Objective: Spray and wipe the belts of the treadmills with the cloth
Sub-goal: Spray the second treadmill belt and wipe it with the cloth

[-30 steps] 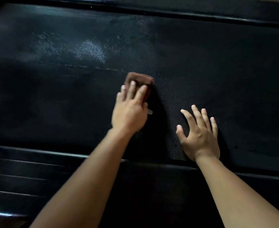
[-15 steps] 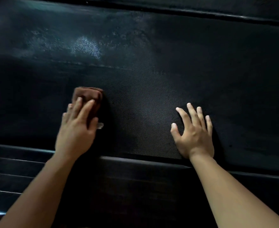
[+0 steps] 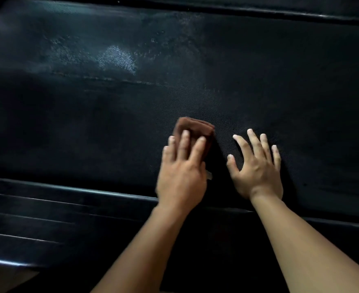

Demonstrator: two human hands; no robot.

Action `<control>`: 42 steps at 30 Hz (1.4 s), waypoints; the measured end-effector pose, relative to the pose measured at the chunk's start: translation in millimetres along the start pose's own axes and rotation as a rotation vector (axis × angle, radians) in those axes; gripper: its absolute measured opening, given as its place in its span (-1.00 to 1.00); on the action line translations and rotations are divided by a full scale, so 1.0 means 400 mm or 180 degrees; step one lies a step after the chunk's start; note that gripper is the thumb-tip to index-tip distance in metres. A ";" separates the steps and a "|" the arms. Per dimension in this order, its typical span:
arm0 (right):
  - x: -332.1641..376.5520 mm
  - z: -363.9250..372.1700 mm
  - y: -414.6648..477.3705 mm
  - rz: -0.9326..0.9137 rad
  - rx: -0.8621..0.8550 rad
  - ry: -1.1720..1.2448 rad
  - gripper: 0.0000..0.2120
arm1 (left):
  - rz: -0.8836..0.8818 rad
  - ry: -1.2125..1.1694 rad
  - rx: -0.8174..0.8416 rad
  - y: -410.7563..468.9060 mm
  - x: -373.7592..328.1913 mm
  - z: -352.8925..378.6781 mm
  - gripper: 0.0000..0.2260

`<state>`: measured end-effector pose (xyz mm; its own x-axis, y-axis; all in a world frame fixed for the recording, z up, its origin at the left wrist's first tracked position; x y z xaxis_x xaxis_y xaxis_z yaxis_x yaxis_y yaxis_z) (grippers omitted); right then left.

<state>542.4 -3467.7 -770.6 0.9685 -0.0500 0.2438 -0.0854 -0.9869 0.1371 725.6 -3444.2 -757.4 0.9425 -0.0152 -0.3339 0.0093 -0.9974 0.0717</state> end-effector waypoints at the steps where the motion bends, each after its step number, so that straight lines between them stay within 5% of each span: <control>1: 0.000 0.000 0.001 -0.0005 0.0001 -0.0005 -0.40 | 0.0090 -0.0059 0.0026 -0.007 -0.036 0.012 -0.47; 8: -0.003 0.003 0.001 -0.0008 -0.0007 0.0006 -0.42 | 0.0214 -0.0290 0.0177 -0.007 0.018 0.008 -0.48; 17: -0.001 0.003 0.001 -0.0027 -0.0025 0.0022 -0.44 | -0.1132 -0.0128 -0.0165 0.064 0.391 -0.125 -0.46; 23: -0.003 0.004 -0.001 -0.0021 0.0003 0.0049 -0.44 | -0.1216 0.0024 -0.0288 0.063 0.306 -0.104 -0.45; 31: -0.001 -0.009 -0.004 -0.0053 -0.0013 0.0216 -0.40 | -0.0297 0.0003 0.0096 0.017 0.052 -0.020 -0.40; 37: -0.005 -0.025 -0.011 -0.0240 0.0180 0.0455 -0.33 | -0.0192 0.0128 0.0300 0.003 0.110 -0.049 -0.40; 42: -0.082 -0.071 -0.035 -0.0470 0.0363 0.0266 -0.39 | -0.0745 0.0198 0.0185 -0.001 0.175 -0.072 -0.41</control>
<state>505.1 -3447.8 -753.3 0.9454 0.1046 0.3086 0.0875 -0.9938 0.0688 801.2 -3442.8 -753.9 0.9357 0.2194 -0.2764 0.2123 -0.9756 -0.0558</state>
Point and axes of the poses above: each hand's wrist, its own y-axis towards the middle knuckle, its own z-axis out of the palm, x = y × z, the point moved 8 cm from there along y, towards the middle knuckle, and after that the axes turned 9 degrees about -x, right-handed, at the moved point
